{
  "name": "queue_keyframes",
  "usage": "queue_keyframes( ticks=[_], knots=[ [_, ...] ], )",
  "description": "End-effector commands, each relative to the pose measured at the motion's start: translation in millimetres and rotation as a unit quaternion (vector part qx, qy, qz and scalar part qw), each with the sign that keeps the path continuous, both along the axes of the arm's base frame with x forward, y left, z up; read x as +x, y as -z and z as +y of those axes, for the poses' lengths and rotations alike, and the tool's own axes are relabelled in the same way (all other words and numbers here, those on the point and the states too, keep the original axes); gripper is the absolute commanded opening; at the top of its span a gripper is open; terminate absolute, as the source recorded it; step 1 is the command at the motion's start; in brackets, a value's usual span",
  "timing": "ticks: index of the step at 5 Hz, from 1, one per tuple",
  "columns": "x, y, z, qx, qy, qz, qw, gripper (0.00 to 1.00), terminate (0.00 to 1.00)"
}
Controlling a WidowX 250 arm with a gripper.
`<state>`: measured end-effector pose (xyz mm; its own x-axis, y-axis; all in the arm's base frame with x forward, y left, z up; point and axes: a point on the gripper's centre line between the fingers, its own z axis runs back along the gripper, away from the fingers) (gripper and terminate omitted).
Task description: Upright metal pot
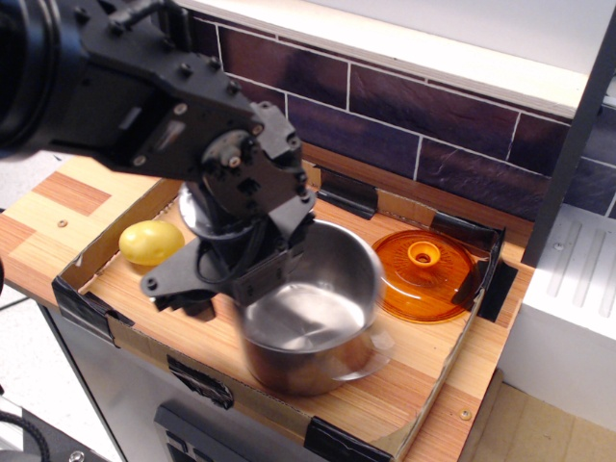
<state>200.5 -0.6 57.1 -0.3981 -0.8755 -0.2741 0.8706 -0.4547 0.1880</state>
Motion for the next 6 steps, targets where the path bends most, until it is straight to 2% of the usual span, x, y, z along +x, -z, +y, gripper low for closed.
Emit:
queue_keyframes(
  ticks=[1, 3, 4, 5, 6],
  knots=[
    [5, -12, 4, -0.014, -0.021, 0.036, 0.9990, 1.00, 0.00],
    [10, -41, -6, -0.059, -0.053, 0.097, 0.9921, 1.00, 0.00],
    [16, -83, -15, -0.111, -0.083, 0.121, 0.9829, 1.00, 0.00],
    [24, -122, -17, -0.135, -0.118, 0.115, 0.9770, 1.00, 0.00],
    [29, -128, -16, -0.132, -0.130, 0.130, 0.9741, 1.00, 0.00]
  ],
)
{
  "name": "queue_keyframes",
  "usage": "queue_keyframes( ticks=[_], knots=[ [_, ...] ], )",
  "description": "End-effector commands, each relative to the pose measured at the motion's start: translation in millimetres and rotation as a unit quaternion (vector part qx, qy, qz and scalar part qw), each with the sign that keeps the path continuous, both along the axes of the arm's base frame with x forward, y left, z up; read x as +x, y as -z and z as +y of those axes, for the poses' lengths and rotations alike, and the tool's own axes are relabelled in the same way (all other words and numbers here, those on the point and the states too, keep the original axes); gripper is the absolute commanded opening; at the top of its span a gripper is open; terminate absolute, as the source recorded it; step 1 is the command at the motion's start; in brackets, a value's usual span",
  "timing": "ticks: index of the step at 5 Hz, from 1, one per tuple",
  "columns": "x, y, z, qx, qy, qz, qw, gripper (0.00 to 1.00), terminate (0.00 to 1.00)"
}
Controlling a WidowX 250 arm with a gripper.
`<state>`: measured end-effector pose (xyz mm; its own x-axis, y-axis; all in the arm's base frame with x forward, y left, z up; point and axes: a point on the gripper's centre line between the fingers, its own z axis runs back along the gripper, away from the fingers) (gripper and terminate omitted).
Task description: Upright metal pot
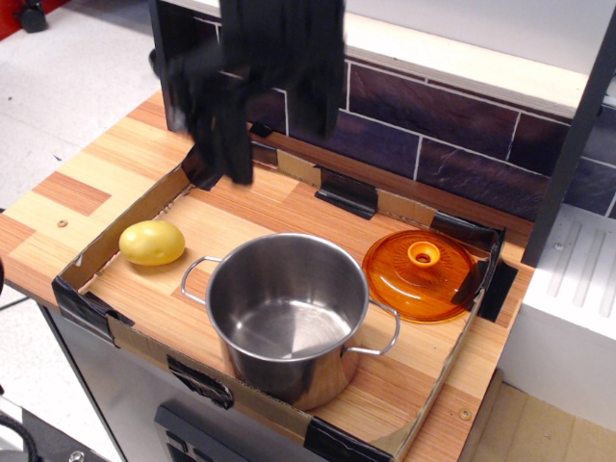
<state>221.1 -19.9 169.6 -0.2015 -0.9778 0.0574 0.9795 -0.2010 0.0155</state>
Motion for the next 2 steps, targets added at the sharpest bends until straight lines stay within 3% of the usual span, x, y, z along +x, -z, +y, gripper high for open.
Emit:
queue_keyframes(
  ticks=[1, 2],
  knots=[
    [8.1, -15.8, 3.6, 0.000, -0.011, -0.006, 0.9999, 1.00, 0.00],
    [8.1, -15.8, 3.6, 0.000, -0.011, -0.006, 0.9999, 1.00, 1.00]
  ],
)
